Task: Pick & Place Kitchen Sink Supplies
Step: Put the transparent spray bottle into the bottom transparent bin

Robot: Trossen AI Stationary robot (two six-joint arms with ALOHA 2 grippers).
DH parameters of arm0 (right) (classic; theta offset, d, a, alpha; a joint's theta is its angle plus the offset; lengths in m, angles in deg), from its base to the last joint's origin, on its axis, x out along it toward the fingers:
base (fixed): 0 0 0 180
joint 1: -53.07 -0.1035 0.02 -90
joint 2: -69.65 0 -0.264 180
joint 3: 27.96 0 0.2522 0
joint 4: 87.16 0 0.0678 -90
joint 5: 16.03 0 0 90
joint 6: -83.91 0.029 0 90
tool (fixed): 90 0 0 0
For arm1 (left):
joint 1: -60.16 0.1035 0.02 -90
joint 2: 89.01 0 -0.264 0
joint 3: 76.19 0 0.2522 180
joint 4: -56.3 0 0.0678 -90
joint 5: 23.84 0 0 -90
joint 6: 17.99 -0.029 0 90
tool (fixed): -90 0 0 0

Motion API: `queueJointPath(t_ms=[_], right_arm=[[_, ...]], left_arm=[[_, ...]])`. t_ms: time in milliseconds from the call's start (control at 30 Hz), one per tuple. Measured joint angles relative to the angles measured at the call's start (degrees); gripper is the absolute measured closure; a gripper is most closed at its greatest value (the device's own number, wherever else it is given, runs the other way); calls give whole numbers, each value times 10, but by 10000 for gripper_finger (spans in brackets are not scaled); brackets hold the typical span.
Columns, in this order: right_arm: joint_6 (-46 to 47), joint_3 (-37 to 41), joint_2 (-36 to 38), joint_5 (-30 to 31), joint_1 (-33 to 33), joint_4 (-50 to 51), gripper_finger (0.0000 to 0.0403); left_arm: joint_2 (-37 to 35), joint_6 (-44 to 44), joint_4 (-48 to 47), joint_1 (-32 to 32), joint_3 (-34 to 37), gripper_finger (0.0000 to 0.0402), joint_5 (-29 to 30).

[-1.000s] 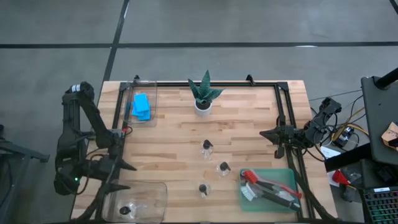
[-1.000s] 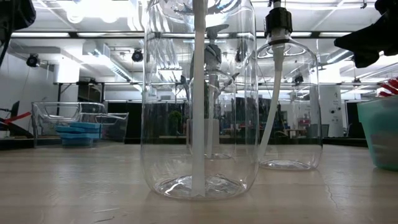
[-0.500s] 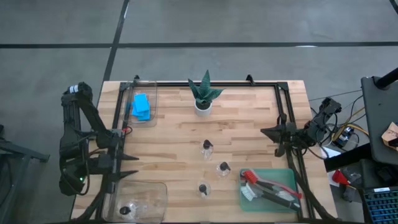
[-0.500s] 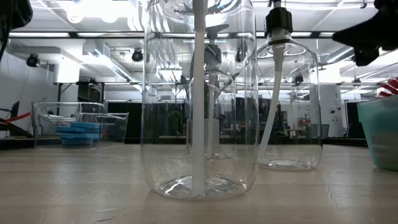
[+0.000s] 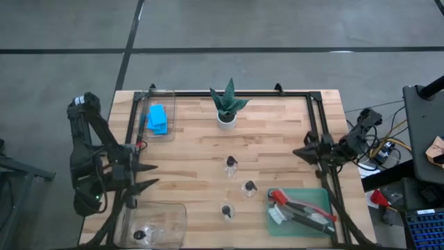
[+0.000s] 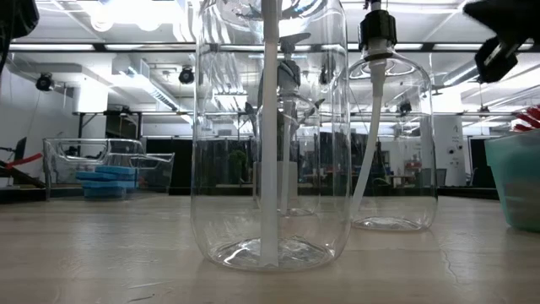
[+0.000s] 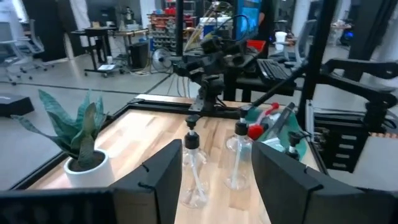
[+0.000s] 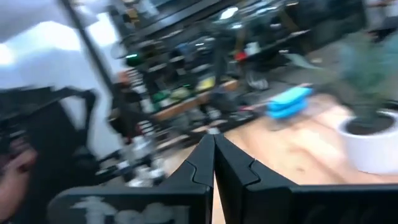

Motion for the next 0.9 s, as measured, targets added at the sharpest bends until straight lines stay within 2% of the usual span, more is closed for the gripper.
queueJointPath(t_ms=[67,167,267,467,600,700,900], right_arm=[[-5,2,-30,-31,0,-33,394],[-17,3,-96,-37,0,-86,388],[-36,3,-174,-38,0,-140,364],[-21,-29,-324,-48,0,-183,268],[11,-65,-417,-14,0,-183,200],[21,-100,-486,-12,0,-185,167],[18,-180,-628,-12,0,-182,126]], left_arm=[[0,4,0,8,0,215,8],[1,5,1,20,0,215,11],[1,10,2,32,0,216,13],[1,39,5,51,0,216,9],[9,52,8,51,0,215,9],[17,55,10,51,0,216,8],[29,59,22,51,0,215,4]])
